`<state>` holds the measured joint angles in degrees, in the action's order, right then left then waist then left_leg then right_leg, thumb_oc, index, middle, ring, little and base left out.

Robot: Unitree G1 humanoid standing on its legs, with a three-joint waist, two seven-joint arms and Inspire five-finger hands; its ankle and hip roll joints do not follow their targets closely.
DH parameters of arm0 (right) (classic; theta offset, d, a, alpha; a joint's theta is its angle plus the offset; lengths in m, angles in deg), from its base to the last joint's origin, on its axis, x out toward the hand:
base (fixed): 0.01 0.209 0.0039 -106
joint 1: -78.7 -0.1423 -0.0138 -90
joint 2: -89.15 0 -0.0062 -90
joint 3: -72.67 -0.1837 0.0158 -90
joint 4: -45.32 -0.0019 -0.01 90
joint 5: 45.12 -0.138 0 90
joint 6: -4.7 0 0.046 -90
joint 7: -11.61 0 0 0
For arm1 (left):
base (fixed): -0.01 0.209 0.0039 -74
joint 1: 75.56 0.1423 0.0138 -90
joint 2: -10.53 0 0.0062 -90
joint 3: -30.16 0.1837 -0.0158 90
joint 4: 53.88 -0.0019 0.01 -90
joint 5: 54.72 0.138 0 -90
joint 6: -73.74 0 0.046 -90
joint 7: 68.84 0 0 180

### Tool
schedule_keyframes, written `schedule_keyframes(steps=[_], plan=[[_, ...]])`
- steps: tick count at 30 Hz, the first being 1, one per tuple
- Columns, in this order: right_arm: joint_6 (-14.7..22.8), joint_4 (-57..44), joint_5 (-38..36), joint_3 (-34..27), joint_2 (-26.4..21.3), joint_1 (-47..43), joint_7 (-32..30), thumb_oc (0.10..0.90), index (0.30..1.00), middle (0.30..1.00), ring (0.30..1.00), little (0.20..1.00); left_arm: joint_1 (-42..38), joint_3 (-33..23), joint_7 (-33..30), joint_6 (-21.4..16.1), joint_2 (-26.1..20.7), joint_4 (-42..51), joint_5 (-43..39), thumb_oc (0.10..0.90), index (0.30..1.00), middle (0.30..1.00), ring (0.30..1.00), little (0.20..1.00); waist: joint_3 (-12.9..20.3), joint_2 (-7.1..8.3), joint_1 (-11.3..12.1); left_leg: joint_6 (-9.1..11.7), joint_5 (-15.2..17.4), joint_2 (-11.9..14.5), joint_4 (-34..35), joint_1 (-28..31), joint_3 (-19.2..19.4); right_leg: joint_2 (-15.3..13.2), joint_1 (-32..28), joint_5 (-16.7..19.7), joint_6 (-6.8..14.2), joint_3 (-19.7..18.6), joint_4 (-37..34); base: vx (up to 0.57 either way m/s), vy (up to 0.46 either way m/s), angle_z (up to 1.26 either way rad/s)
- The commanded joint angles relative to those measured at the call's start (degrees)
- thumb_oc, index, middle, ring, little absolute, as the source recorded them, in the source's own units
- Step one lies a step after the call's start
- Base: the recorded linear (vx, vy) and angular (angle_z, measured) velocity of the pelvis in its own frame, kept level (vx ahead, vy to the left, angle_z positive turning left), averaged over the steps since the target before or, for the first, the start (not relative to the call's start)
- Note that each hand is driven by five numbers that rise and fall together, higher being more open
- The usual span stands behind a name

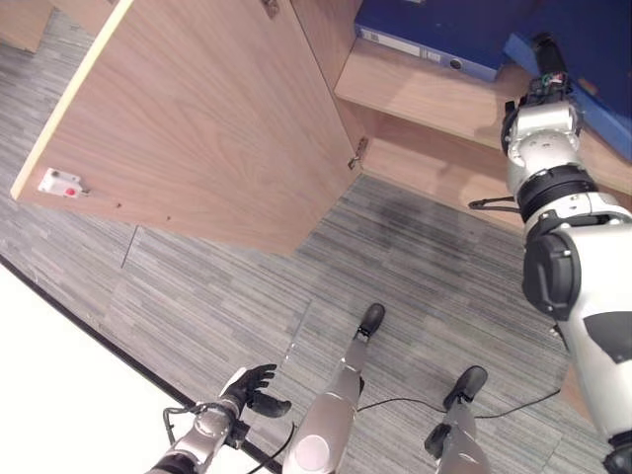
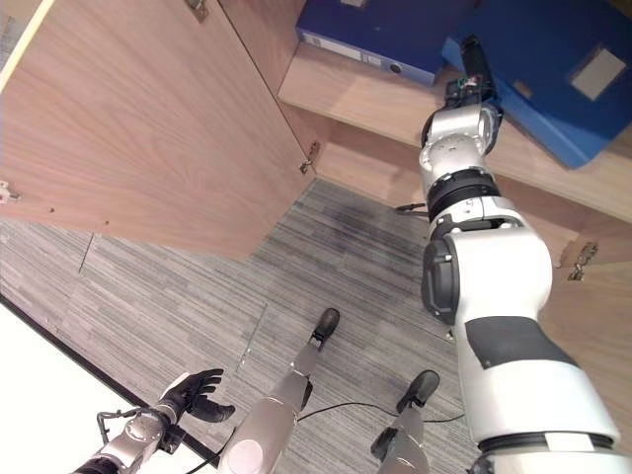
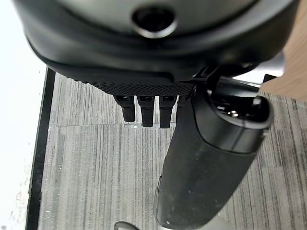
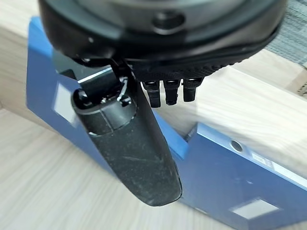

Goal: Put the empty folder in the office cabinet

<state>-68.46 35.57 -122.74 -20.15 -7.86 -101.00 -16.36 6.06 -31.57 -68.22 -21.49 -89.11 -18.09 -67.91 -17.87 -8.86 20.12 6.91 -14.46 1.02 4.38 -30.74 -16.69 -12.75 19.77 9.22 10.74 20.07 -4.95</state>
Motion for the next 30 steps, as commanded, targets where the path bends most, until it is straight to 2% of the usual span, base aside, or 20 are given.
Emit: schedule_keyframes(steps=[1, 8, 12, 17, 19, 22, 26, 27, 30], plan=[[0.7, -4.5, 5.0, 4.2, -3.4, 2.3, 2.9, 0.800, 0.900, 0.900, 0.900, 0.900, 1.7, 0.0, -1.6, 0.3, -1.5, -5.9, -0.6, 0.800, 0.900, 0.900, 0.900, 0.900, 2.7, 2.90, 0.5, 0.4, 12.8, -1.0, 0.4, 5.0, -0.7, 2.0, -1.5, -10.9, -0.4, 3.1, 4.0, -0.01, 0.023, 0.03], [-2.0, -3.2, 9.3, 5.6, -7.2, 4.6, 3.9, 0.800, 0.900, 0.900, 0.900, 0.900, 1.3, -1.6, -1.7, 0.1, -0.9, -5.9, -1.7, 0.800, 0.900, 0.900, 0.900, 0.900, 2.3, 3.66, -0.6, 0.3, 12.8, -0.6, 0.3, 5.4, -0.5, 2.2, -1.5, -11.1, -0.6, 2.6, 4.4, 0.00, 0.004, 0.00], [-6.0, 0.7, 13.8, 8.7, -13.2, 5.4, 5.9, 0.800, 0.900, 0.900, 0.900, 0.900, 1.8, -2.8, -1.8, -0.1, -0.9, -6.4, -1.6, 0.800, 0.900, 0.900, 0.900, 0.900, 1.9, 4.04, -1.7, 0.4, 12.8, -0.5, 0.3, 5.8, -0.2, 2.2, -1.3, -11.0, -0.6, 2.3, 4.6, -0.02, 0.014, -0.03], [-8.2, 1.6, 17.2, 10.7, -15.9, 6.2, 7.4, 0.800, 0.900, 0.900, 0.900, 0.900, 2.8, -3.6, -1.7, -0.3, -0.9, -6.3, -1.5, 0.800, 0.900, 0.900, 0.900, 0.900, 1.7, 4.24, -2.3, 0.4, 12.8, -0.2, 0.3, 6.3, 0.2, 2.2, -1.4, -11.0, -0.5, 1.9, 4.9, 0.00, 0.006, -0.06], [-10.6, 3.6, 21.3, 13.0, -17.7, 6.2, 8.4, 0.800, 0.900, 0.900, 0.900, 0.900, 2.9, -4.0, -1.5, -0.3, -1.0, -6.0, -1.9, 0.800, 0.900, 0.900, 0.900, 0.900, 1.6, 4.25, -2.7, 0.4, 12.8, 0.0, 0.2, 6.5, 0.5, 2.2, -1.3, -11.0, -0.5, 1.7, 5.1, -0.01, 0.008, -0.11], [-11.7, 2.4, 25.6, 15.8, -18.2, 6.8, 9.8, 0.800, 0.900, 0.900, 0.900, 0.900, 2.9, -4.3, -1.0, -0.5, -0.9, -5.5, -2.1, 0.800, 0.900, 0.900, 0.900, 0.900, 1.5, 4.36, -3.0, 0.4, 12.6, 0.3, 0.2, 6.9, 1.0, 2.2, -1.4, -10.9, -0.5, 1.3, 5.2, -0.02, 0.016, -0.09], [-10.0, -5.8, 30.1, 19.7, -15.9, 10.0, 12.2, 0.800, 0.900, 0.900, 0.900, 0.900, 2.3, -5.4, -0.5, -0.8, -0.1, -5.2, -2.5, 0.800, 0.900, 0.900, 0.900, 0.900, 1.3, 4.89, -3.9, 0.4, 12.4, 0.7, 0.1, 7.5, 1.5, 2.3, -1.5, -10.7, -0.6, 0.8, 5.3, -0.03, 0.032, -0.11], [-9.5, -8.6, 32.0, 21.0, -15.5, 10.6, 12.3, 0.403, 0.305, 0.305, 0.305, 0.305, 2.1, -5.7, -0.4, -0.7, 0.0, -4.9, -2.5, 0.800, 0.900, 0.900, 0.900, 0.900, 1.2, 5.04, -4.2, 0.4, 12.4, 0.8, 0.1, 7.6, 1.8, 2.3, -1.4, -10.6, -0.6, 0.5, 5.4, -0.05, 0.047, -0.08], [-6.6, -20.8, 35.2, 22.8, -14.6, 14.6, 13.1, 0.400, 0.300, 0.300, 0.300, 0.300, 2.3, -7.0, 0.5, -1.0, 0.8, -4.7, -2.8, 0.800, 0.900, 0.900, 0.900, 0.900, 1.1, 5.82, -5.4, 0.4, 12.3, 1.2, -0.2, 8.2, 2.4, 2.5, -1.6, -10.4, -0.7, -0.2, 5.6, -0.04, 0.035, -0.11]])
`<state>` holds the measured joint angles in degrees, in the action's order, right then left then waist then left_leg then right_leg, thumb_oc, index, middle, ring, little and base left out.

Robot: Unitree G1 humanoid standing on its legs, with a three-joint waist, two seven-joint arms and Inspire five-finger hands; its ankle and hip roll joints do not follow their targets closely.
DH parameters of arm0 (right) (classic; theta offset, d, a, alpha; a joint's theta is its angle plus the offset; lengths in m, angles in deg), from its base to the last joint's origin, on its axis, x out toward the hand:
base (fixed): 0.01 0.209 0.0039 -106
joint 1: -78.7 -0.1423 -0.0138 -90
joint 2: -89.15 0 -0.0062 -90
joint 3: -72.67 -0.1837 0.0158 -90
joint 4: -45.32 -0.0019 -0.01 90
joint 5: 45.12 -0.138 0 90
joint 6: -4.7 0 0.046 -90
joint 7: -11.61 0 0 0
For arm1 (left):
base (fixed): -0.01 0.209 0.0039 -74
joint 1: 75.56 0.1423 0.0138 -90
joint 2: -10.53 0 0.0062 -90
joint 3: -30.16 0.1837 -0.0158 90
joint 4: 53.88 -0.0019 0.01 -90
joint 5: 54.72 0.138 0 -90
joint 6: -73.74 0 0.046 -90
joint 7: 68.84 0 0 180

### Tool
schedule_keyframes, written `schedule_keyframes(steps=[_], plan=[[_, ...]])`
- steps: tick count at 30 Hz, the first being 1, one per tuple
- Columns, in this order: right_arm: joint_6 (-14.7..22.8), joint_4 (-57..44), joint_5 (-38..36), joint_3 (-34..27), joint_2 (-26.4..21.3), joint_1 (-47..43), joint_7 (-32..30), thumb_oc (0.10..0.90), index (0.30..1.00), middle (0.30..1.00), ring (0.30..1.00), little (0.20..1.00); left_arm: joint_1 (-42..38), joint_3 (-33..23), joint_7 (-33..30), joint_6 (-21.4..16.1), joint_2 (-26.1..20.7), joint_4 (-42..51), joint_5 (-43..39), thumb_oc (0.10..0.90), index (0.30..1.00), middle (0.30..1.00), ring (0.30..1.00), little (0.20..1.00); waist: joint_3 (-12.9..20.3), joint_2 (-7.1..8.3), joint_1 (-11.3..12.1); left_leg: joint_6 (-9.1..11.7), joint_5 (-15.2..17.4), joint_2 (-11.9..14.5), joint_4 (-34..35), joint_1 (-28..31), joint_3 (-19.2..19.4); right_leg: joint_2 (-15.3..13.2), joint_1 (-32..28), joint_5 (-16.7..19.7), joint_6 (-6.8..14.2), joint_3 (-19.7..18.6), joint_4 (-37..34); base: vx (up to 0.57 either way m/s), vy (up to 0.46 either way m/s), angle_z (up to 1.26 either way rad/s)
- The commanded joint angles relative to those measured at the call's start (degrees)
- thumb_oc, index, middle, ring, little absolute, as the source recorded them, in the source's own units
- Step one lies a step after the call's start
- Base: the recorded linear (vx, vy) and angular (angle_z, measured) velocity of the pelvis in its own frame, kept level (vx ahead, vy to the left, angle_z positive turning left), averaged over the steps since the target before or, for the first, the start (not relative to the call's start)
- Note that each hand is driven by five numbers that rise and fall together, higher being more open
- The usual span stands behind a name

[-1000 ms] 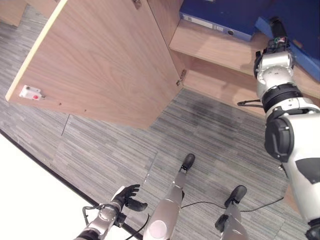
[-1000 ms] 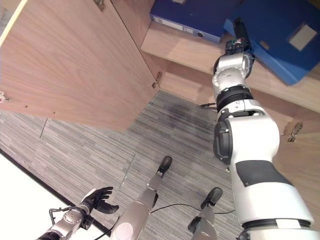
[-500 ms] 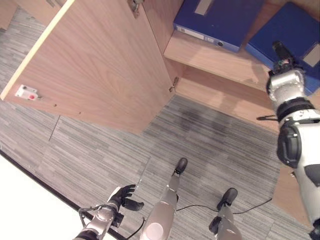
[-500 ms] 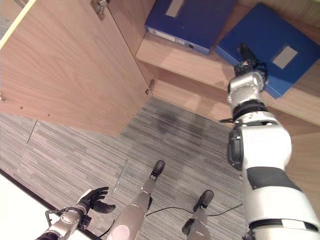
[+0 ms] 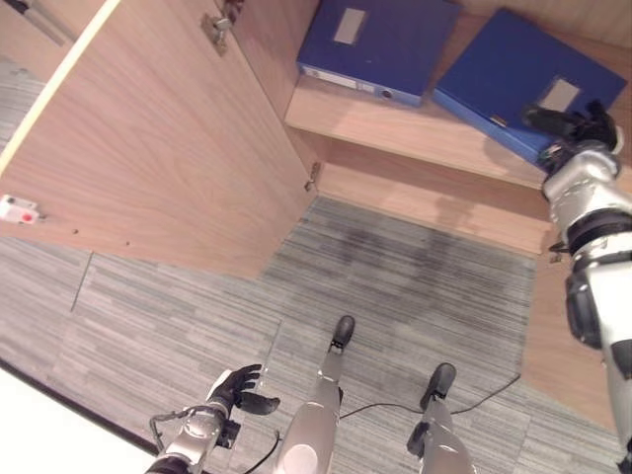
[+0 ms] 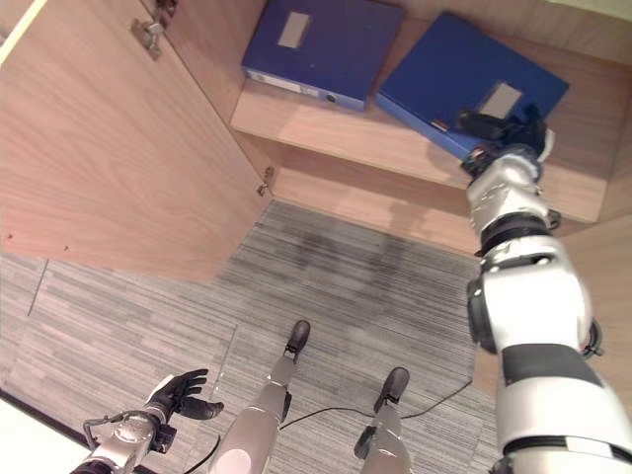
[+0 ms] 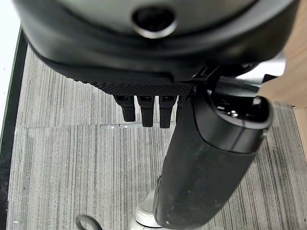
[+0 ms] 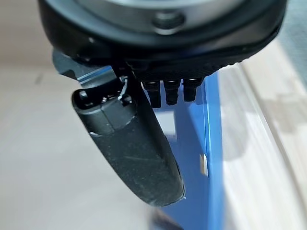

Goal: Put the empty folder in the office cabinet

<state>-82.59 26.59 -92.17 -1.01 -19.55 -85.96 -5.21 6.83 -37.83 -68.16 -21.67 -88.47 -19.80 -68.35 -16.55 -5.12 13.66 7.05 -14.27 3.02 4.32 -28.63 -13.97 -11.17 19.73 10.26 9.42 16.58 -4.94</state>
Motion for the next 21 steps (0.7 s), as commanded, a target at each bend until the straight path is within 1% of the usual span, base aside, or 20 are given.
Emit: schedule_keyframes(steps=[1, 2, 5, 7, 9, 10, 11, 12, 13, 15, 17, 19, 21], plan=[[7.5, -12.1, 4.8, 3.6, -2.8, -0.2, 1.7, 0.400, 0.300, 0.300, 0.300, 0.300, 1.6, -0.7, 0.4, -0.8, 0.1, -3.0, -2.4, 0.800, 0.900, 0.900, 0.900, 0.900, -0.1, 2.12, 1.1, 0.2, 12.1, -0.8, -0.1, 6.2, -0.3, 0.9, -1.6, -11.4, 0.6, 3.3, 5.6, -0.03, 0.019, -0.11], [9.8, -24.4, 9.3, 3.4, -3.4, 4.4, 1.1, 0.400, 0.300, 0.300, 0.300, 0.300, 0.9, -1.8, 0.6, -0.5, 0.8, -3.4, -2.3, 0.800, 0.900, 0.900, 0.900, 0.900, 0.3, 3.06, -0.1, 0.0, 12.0, -0.8, -0.2, 6.7, -0.1, 0.8, -2.1, -10.9, 0.7, 3.1, 5.4, -0.01, 0.002, -0.12], [13.1, -36.6, 11.8, 0.3, -3.6, 12.2, 1.4, 0.400, 0.300, 0.300, 0.300, 0.300, 0.2, -2.5, 1.1, -0.6, 2.2, -3.9, -1.5, 0.800, 0.900, 0.900, 0.900, 0.900, 1.1, 4.24, -1.4, 0.0, 12.6, -0.4, -0.4, 8.4, 0.4, 0.8, -3.9, -11.1, 0.6, 3.3, 5.3, -0.01, 0.005, -0.18], [13.7, -43.7, 12.9, -1.9, -3.4, 17.5, 2.4, 0.400, 0.300, 0.300, 0.300, 0.300, -0.2, -3.1, 1.3, -0.3, 2.8, -4.2, -1.1, 0.800, 0.900, 0.900, 0.900, 0.900, 1.8, 4.98, -2.4, 0.0, 12.7, -0.3, -0.5, 9.8, 0.6, 0.7, -5.4, -11.0, 0.6, 3.5, 5.1, 0.01, -0.001, -0.03], [13.9, -49.5, 14.1, -2.7, -2.9, 22.6, 4.4, 0.400, 0.300, 0.300, 0.300, 0.300, -0.7, -4.1, 1.6, -0.2, 3.4, -4.4, -0.9, 0.800, 0.900, 0.900, 0.900, 0.900, 2.7, 5.72, -3.6, -0.2, 12.8, -0.3, -0.8, 11.2, 0.9, 0.3, -6.8, -10.6, 0.7, 3.5, 4.9, 0.01, 0.025, -0.01], [13.0, -53.7, 15.5, -3.0, -2.2, 26.9, 6.4, 0.400, 0.300, 0.300, 0.300, 0.300, -0.9, -4.9, 1.8, 0.0, 4.1, -5.1, -0.4, 0.800, 0.900, 0.900, 0.900, 0.900, 3.4, 6.30, -4.4, -0.4, 13.2, -0.3, -1.0, 12.9, 1.3, 0.2, -8.4, -10.6, 0.6, 3.3, 4.6, 0.02, 0.037, 0.00], [12.9, -54.0, 15.6, -3.1, -2.2, 27.2, 6.4, 0.400, 0.300, 0.300, 0.300, 0.300, -0.8, -4.8, 1.8, 0.0, 4.1, -5.1, -0.4, 0.800, 0.900, 0.900, 0.900, 0.900, 3.3, 6.30, -4.3, -0.4, 13.2, -0.3, -1.0, 13.1, 1.3, 0.2, -8.7, -10.6, 0.6, 3.4, 4.4, 0.05, 0.039, -0.02], [12.1, -57.1, 17.4, -2.2, -2.1, 30.6, 8.7, 0.400, 0.300, 0.300, 0.300, 0.300, -0.3, -4.9, 2.3, -0.3, 4.9, -4.8, 0.7, 0.800, 0.900, 0.900, 0.900, 0.900, 4.2, 6.75, -5.0, -0.5, 13.7, -0.2, -1.0, 14.7, 1.7, 0.0, -10.2, -10.5, 0.5, 3.6, 4.1, 0.03, 0.020, -0.04], [12.0, -57.2, 17.4, -2.2, -2.1, 30.8, 8.7, 0.400, 0.300, 0.300, 0.300, 0.300, -0.2, -4.9, 2.3, -0.3, 4.9, -4.7, 0.7, 0.800, 0.900, 0.900, 0.900, 0.900, 4.2, 6.73, -5.0, -0.5, 13.7, -0.2, -1.0, 14.9, 1.7, 0.0, -10.3, -10.5, 0.5, 3.6, 4.0, 0.03, 0.033, -0.04], [10.9, -58.3, 20.6, 0.1, -3.3, 32.0, 11.0, 0.400, 0.300, 0.300, 0.300, 0.300, 0.3, -4.9, 2.7, -0.4, 5.1, -4.1, 1.4, 0.800, 0.900, 0.900, 0.900, 0.900, 4.7, 7.12, -5.5, -0.5, 14.0, -0.1, -1.2, 16.1, 2.0, 0.1, -11.6, -10.6, 0.4, 3.6, 3.8, 0.00, 0.000, 0.00], [9.7, -57.0, 24.1, 1.8, -4.2, 32.9, 11.8, 0.400, 0.300, 0.300, 0.300, 0.300, 0.8, -5.0, 3.1, -0.8, 5.2, -3.7, 2.0, 0.800, 0.900, 0.900, 0.900, 0.900, 5.5, 7.25, -5.4, -0.5, 14.5, 0.0, -1.2, 17.6, 2.2, 0.1, -13.3, -10.6, 0.4, 3.9, 3.2, 0.04, 0.009, -0.04], [9.1, -55.1, 25.9, 3.1, -3.0, 33.4, 12.2, 0.400, 0.300, 0.300, 0.300, 0.300, 0.6, -4.7, 2.8, -0.7, 5.6, -4.0, 2.6, 0.800, 0.900, 0.900, 0.900, 0.900, 6.2, 7.55, -5.6, -0.7, 14.8, 0.2, -1.1, 18.5, 2.4, 0.1, -14.1, -10.6, 0.4, 4.0, 2.9, 0.04, 0.010, 0.00], [8.5, -51.2, 27.6, 4.0, -2.0, 32.7, 11.5, 0.400, 0.300, 0.300, 0.300, 0.300, 1.1, -3.8, 2.7, -1.2, 5.8, -3.5, 3.0, 0.800, 0.900, 0.900, 0.900, 0.900, 6.9, 7.64, -5.3, -0.8, 14.9, 0.2, -1.0, 19.0, 2.3, 0.1, -14.6, -10.6, 0.4, 4.0, 2.8, 0.02, 0.009, 0.01]])
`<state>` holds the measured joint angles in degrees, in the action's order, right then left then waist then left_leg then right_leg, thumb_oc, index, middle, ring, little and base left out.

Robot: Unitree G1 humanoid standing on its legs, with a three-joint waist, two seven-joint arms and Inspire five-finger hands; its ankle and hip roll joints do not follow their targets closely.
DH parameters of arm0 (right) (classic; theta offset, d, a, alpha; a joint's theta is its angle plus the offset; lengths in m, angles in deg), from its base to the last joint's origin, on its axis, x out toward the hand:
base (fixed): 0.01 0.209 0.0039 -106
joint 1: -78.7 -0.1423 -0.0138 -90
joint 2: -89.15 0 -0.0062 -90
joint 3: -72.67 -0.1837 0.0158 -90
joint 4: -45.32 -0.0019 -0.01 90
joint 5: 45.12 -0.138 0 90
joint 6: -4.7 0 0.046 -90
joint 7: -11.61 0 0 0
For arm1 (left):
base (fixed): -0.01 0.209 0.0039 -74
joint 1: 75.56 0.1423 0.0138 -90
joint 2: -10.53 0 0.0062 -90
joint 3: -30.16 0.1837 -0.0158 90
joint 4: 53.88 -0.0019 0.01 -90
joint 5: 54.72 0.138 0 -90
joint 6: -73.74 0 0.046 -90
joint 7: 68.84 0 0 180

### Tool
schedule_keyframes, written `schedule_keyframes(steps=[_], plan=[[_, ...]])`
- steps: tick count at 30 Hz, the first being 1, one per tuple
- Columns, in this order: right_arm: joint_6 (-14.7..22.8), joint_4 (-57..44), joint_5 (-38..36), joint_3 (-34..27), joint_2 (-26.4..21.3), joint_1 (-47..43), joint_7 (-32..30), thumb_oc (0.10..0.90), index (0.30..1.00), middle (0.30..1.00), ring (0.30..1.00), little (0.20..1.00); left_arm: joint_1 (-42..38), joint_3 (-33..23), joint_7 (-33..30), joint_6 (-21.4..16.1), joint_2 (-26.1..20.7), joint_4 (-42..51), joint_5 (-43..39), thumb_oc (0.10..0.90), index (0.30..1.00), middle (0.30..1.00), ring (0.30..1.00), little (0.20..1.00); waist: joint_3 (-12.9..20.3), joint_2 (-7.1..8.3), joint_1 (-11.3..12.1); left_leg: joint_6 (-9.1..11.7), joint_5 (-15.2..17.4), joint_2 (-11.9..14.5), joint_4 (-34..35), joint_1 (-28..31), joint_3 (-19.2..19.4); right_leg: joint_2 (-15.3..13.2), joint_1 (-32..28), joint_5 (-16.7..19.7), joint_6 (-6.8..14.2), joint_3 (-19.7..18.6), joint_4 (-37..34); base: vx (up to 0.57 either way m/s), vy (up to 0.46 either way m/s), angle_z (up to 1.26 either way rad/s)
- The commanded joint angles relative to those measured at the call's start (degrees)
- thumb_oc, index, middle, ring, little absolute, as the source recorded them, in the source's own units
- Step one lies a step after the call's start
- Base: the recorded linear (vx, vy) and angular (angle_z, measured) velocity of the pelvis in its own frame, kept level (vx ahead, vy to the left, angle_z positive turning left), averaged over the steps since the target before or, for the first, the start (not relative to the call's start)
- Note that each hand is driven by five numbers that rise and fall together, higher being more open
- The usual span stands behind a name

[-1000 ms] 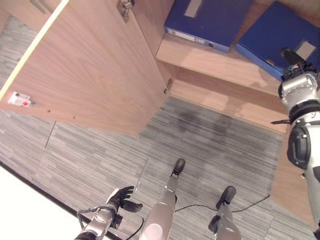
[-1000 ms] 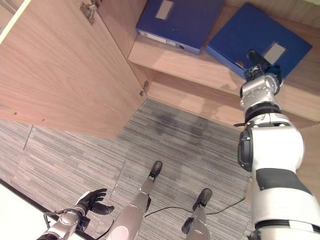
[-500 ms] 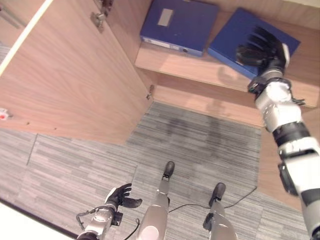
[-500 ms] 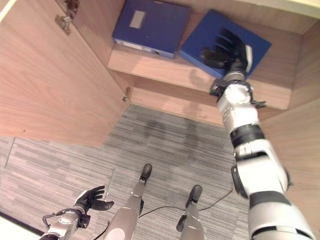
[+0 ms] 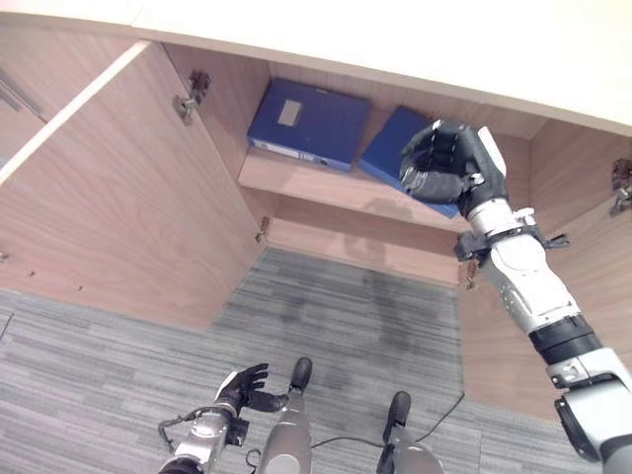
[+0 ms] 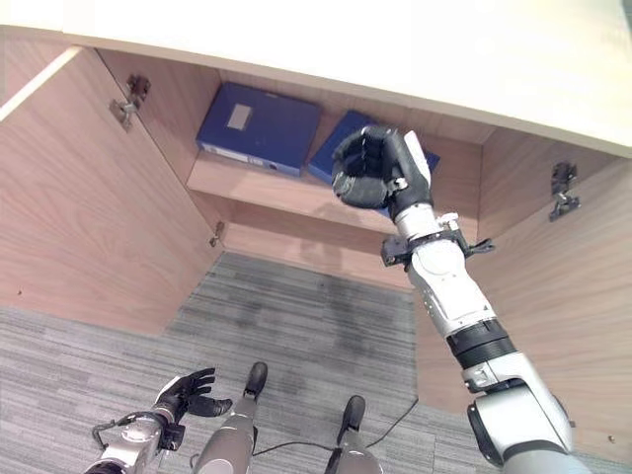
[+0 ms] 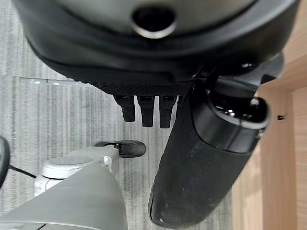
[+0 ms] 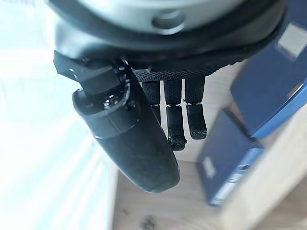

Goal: Put the empty folder in the office cabinet

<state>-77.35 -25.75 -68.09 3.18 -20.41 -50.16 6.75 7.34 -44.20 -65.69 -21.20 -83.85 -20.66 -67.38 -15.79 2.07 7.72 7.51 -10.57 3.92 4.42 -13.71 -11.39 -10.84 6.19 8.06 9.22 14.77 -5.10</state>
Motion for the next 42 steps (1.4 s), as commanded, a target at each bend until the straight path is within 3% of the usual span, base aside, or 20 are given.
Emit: schedule_keyframes(steps=[1, 10, 18, 24, 42], plan=[[3.1, 3.2, 3.7, 0.0, -0.6, -3.6, -0.8, 0.400, 0.300, 0.300, 0.300, 0.300, 0.9, 3.1, 0.3, -1.9, 1.1, -2.1, 2.2, 0.800, 0.900, 0.900, 0.900, 0.900, 6.3, 0.59, 0.8, -1.3, 11.2, -0.7, -1.0, 4.1, -0.3, -0.1, -1.1, -8.4, 0.5, 5.7, 3.0, 0.00, 0.000, 0.00], [0.7, 18.7, 5.9, -0.6, 0.8, -8.7, -4.6, 0.400, 0.300, 0.300, 0.300, 0.300, 2.8, 4.5, 0.3, -2.1, -0.1, 0.1, 1.4, 0.800, 0.900, 0.900, 0.900, 0.900, 6.6, 0.90, 2.8, -1.5, 10.8, -1.1, -1.2, 2.2, -2.3, 0.0, 0.2, -8.7, 0.5, 6.8, 3.6, 0.01, -0.007, 0.07], [-1.6, 32.3, 9.0, 2.8, 0.5, -21.9, -8.3, 0.400, 0.300, 0.300, 0.300, 0.300, 1.1, 6.1, -1.4, -2.7, -2.1, 1.1, -0.9, 0.800, 0.900, 0.900, 0.900, 0.900, 1.1, -0.66, 5.2, -1.4, 10.0, -1.6, -2.7, -2.0, -3.7, -0.4, 3.4, -8.7, 0.6, 7.3, 5.1, -0.01, -0.006, 0.08], [-2.6, 44.8, 8.6, 7.1, -0.9, -34.6, -10.8, 0.400, 0.300, 0.300, 0.300, 0.300, 1.1, 8.0, -1.8, -3.4, -3.5, 1.9, -4.4, 0.800, 0.900, 0.900, 0.900, 0.900, -4.1, -3.14, 7.1, -1.3, 9.3, -1.6, -3.3, -6.3, -3.2, -0.8, 8.6, -8.6, 0.6, 6.4, 7.1, 0.01, 0.007, 0.00], [-1.7, 51.8, 1.7, 7.7, -7.7, -41.5, -14.0, 0.400, 0.300, 0.300, 0.300, 0.300, 6.7, 9.5, -0.8, -3.6, -6.2, 6.6, -7.8, 0.800, 0.900, 0.900, 0.900, 0.900, -9.1, -6.31, 9.1, -1.4, 8.2, -2.2, -2.8, -12.3, -3.1, -0.4, 16.2, -8.7, 0.7, 5.6, 8.4, 0.00, 0.001, 0.00]])
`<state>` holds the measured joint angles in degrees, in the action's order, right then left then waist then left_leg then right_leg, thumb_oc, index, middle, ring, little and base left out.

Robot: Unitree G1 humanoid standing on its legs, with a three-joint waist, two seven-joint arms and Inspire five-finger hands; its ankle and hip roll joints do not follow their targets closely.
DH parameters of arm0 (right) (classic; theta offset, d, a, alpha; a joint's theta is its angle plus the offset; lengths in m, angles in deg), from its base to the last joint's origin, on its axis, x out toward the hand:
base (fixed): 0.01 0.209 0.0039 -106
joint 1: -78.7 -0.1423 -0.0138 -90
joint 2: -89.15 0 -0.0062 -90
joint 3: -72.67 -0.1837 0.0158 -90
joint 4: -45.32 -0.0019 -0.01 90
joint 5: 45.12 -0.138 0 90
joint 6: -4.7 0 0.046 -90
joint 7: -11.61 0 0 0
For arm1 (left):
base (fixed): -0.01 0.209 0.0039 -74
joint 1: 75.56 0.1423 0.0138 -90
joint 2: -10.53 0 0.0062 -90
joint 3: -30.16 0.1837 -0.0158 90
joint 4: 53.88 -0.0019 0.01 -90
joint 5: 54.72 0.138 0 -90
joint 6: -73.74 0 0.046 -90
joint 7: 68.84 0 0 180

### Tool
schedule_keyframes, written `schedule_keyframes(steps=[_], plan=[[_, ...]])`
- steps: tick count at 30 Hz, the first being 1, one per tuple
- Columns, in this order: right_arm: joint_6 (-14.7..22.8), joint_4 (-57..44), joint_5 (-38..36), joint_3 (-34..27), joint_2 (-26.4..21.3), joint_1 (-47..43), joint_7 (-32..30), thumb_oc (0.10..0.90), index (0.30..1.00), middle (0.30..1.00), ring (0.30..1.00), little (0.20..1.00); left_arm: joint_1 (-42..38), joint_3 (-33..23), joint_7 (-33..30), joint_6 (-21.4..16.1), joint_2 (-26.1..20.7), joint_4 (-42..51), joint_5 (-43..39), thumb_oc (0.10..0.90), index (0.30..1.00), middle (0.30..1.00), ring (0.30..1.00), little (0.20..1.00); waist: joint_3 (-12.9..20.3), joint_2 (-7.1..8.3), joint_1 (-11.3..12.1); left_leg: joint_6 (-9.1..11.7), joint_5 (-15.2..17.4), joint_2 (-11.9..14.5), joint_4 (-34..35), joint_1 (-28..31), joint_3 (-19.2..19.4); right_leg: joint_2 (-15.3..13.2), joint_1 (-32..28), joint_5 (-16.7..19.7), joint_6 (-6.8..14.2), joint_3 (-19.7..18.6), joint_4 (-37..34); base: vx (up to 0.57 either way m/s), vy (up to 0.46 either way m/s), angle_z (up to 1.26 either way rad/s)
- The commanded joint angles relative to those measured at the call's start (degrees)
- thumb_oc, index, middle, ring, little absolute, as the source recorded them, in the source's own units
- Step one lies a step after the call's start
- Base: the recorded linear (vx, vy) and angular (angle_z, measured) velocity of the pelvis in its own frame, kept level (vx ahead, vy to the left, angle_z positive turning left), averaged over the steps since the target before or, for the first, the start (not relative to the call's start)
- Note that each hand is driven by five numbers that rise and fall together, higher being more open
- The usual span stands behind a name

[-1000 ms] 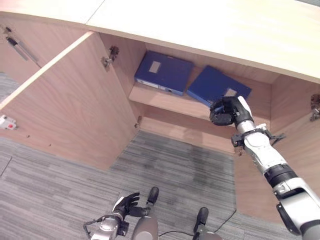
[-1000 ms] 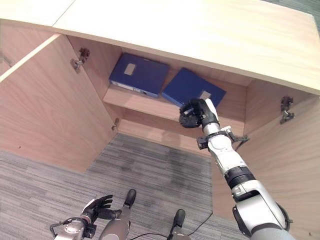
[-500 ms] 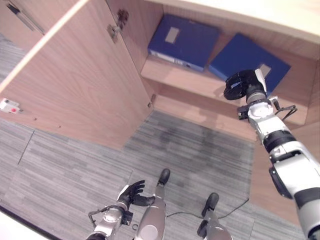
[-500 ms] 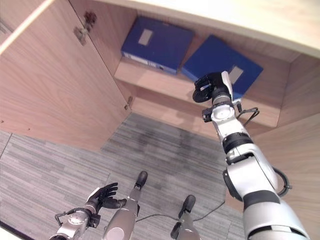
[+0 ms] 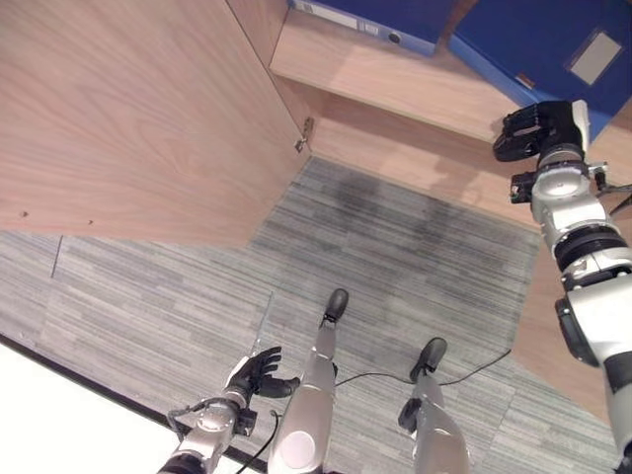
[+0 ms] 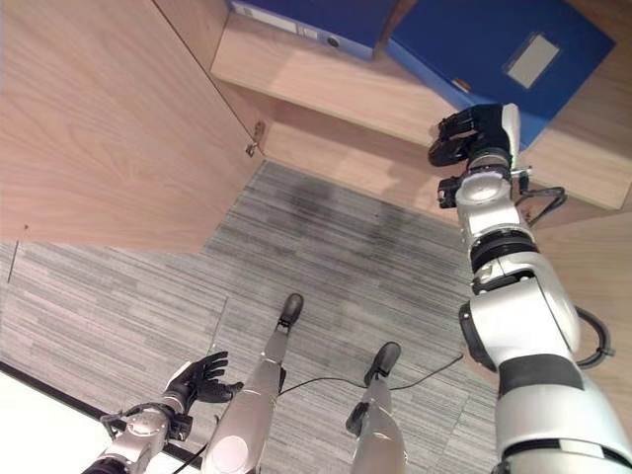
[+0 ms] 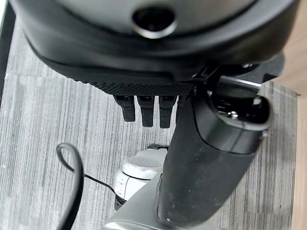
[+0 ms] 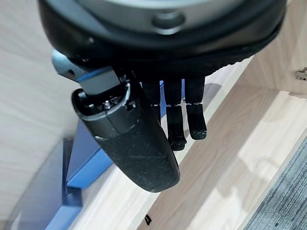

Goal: Put the empty folder in the office cabinet

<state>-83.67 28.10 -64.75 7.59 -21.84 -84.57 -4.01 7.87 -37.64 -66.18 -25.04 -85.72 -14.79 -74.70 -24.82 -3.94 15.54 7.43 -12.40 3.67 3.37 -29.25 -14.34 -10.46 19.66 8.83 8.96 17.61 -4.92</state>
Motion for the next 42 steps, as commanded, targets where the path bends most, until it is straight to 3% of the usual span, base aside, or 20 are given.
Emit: schedule_keyframes(steps=[1, 18, 32, 42], plan=[[4.6, -1.8, -1.5, 3.5, -6.4, -7.1, -3.2, 0.400, 0.300, 0.300, 0.300, 0.300, 6.2, 3.0, -0.4, 0.3, -4.4, 0.9, -0.5, 0.800, 0.900, 0.900, 0.900, 0.900, -0.3, -0.37, 1.3, -1.3, 10.0, -2.0, -1.8, 3.0, -0.1, -0.8, 2.9, -9.4, 0.9, 2.7, 8.2, 0.00, 0.000, 0.00], [4.7, 3.1, -5.1, 3.6, -10.9, -11.3, -4.7, 0.400, 0.300, 0.300, 0.300, 0.300, 6.3, 2.5, -0.8, 0.1, -5.5, 1.0, -1.6, 0.800, 0.900, 0.900, 0.900, 0.900, -1.6, -1.72, 1.7, -1.0, 9.7, -2.4, -1.2, 0.9, -0.5, -0.5, 5.6, -9.5, 1.0, 2.5, 8.3, 0.00, 0.000, 0.00], [4.5, 5.9, -6.1, 9.8, -15.9, -19.2, -5.4, 0.400, 0.300, 0.300, 0.300, 0.300, 6.4, 2.1, -1.4, -0.1, -5.8, -0.8, -1.2, 0.800, 0.900, 0.900, 0.900, 0.900, -2.0, -1.86, 2.2, -0.8, 8.6, -1.8, 0.5, -3.6, -0.8, 0.2, 11.2, -9.4, 1.1, 2.3, 8.4, 0.02, -0.019, -0.01], [4.6, 7.4, -6.7, 21.4, -18.4, -33.9, -5.4, 0.400, 0.300, 0.300, 0.300, 0.300, 6.8, 1.6, -1.3, -0.4, -7.0, -2.1, -0.5, 0.800, 0.900, 0.900, 0.900, 0.900, -0.2, -0.96, 2.7, -0.6, 8.3, -1.5, 1.0, -6.3, -0.9, 0.7, 14.7, -9.3, 1.1, 1.6, 8.6, 0.03, -0.016, -0.01]])
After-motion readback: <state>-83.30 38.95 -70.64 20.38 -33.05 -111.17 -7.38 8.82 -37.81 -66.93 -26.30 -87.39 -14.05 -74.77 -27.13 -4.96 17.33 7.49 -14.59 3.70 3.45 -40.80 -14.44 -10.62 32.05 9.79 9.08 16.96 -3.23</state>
